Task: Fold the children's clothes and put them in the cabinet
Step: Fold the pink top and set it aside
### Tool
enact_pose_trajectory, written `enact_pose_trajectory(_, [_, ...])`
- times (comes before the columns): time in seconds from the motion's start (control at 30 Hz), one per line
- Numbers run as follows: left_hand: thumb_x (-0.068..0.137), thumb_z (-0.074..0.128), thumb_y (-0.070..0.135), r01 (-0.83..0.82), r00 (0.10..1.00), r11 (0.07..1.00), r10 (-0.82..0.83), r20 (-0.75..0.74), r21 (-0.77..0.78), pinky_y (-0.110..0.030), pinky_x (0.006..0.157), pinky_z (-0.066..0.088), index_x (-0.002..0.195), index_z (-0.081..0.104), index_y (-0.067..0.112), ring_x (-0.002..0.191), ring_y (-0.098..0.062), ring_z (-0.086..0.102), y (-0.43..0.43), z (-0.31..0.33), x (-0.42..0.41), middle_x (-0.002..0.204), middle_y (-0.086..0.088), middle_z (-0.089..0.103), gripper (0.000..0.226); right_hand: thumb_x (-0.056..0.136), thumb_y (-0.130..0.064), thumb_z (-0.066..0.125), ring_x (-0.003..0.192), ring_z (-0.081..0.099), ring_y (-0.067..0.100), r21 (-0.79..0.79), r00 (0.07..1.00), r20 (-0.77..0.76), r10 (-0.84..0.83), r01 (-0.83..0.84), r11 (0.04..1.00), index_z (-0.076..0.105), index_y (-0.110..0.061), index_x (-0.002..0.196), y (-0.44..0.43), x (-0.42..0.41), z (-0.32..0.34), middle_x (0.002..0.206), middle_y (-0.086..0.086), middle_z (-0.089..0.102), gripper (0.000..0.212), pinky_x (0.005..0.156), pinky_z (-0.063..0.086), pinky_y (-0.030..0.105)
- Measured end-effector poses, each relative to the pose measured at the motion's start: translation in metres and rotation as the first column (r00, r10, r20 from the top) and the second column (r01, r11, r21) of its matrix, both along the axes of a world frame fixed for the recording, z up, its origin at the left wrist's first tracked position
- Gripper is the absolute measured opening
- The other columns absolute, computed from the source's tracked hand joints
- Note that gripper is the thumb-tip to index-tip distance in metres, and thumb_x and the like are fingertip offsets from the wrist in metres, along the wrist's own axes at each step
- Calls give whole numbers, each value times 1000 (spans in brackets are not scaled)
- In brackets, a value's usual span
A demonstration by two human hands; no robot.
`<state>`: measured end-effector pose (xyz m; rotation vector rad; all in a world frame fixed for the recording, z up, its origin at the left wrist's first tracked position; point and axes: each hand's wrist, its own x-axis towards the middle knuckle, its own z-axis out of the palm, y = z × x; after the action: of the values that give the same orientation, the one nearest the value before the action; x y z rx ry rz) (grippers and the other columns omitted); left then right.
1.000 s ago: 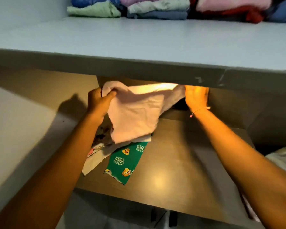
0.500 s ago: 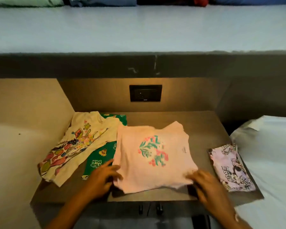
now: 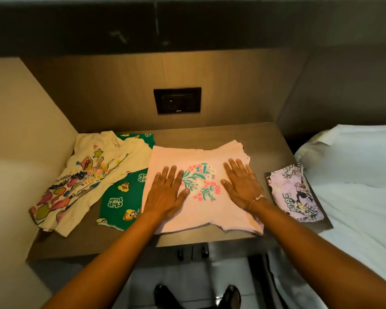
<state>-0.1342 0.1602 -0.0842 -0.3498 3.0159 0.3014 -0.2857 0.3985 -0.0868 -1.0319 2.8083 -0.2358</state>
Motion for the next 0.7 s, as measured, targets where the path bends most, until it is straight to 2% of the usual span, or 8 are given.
enact_pose_trajectory(0.1, [93, 4, 65, 49, 999, 998, -49, 6, 35, -42, 121, -8, 155, -1, 23, 149, -23, -15, 1, 7, -2, 163, -5, -9, 76, 99, -55, 19, 150, -4, 21, -31, 1000, -8, 11, -11, 999, 4, -23, 153, -1, 3, 9, 162, 0, 0, 64, 117, -10, 36])
enact_pose_trajectory(0.13, [95, 9, 64, 65, 998, 996, -64, -20, 63, -44, 122, -4, 156, 6, 22, 150, -24, -8, -1, 13, 2, 164, -6, -2, 74, 100, -54, 21, 150, -1, 20, -75, 999, -33, 12, -14, 997, 8, -23, 153, 3, 11, 12, 161, -2, 3, 63, 118, -7, 36])
enact_pose_trajectory(0.2, [95, 25, 63, 102, 987, 990, -89, -133, 99, -46, 118, 19, 149, 34, 21, 146, -27, 24, -8, 25, 28, 157, -6, 31, 69, 101, -53, 27, 148, 16, 17, -171, 996, -63, 57, -67, 983, 25, -26, 150, 25, 38, 20, 158, -6, 22, 56, 122, 10, 41])
enact_pose_trajectory(0.27, [90, 36, 68, 170, 961, 985, -158, -225, 34, -41, 97, 37, 125, 58, 26, 120, -23, 51, -18, 32, 65, 130, 0, 58, 58, 99, -49, 39, 136, 37, 15, -254, 990, -49, 130, -138, 957, 46, -30, 138, 57, 72, 22, 144, -5, 46, 44, 111, 34, 40])
enact_pose_trajectory(0.33, [86, 44, 71, 259, 945, 965, -262, -196, -41, -37, 83, 39, 110, 66, 28, 105, -20, 55, -27, 30, 102, 113, 4, 64, 53, 96, -45, 47, 126, 46, 15, -266, 986, -57, 154, -163, 950, 57, -28, 126, 86, 100, 18, 131, -4, 55, 36, 101, 44, 39])
enact_pose_trajectory(0.43, [85, 50, 68, 324, 936, 945, -328, -125, -53, -37, 81, 42, 115, 67, 26, 105, -20, 55, -37, 24, 131, 116, 3, 64, 54, 95, -39, 48, 126, 50, 24, -179, 985, -60, 160, -169, 969, 63, -19, 123, 106, 114, 14, 130, 3, 60, 38, 100, 48, 43])
enact_pose_trajectory(0.63, [84, 64, 53, 429, 871, 898, -440, -219, -101, -33, 78, 40, 105, 71, 25, 96, -20, 60, -42, 21, 137, 107, 4, 69, 36, 90, -25, 53, 108, 65, 28, -251, 963, -189, 190, -234, 939, 75, -12, 101, 115, 121, 15, 110, 6, 71, 28, 94, 53, 40])
enact_pose_trajectory(0.7, [87, 61, 45, 441, 842, 884, -467, -269, -154, -34, 78, 42, 98, 74, 24, 92, -22, 64, -36, 17, 144, 103, 4, 72, 27, 86, -17, 59, 106, 66, 27, -263, 965, -210, 157, -211, 942, 75, -12, 99, 121, 126, 14, 108, 6, 72, 21, 95, 50, 36])
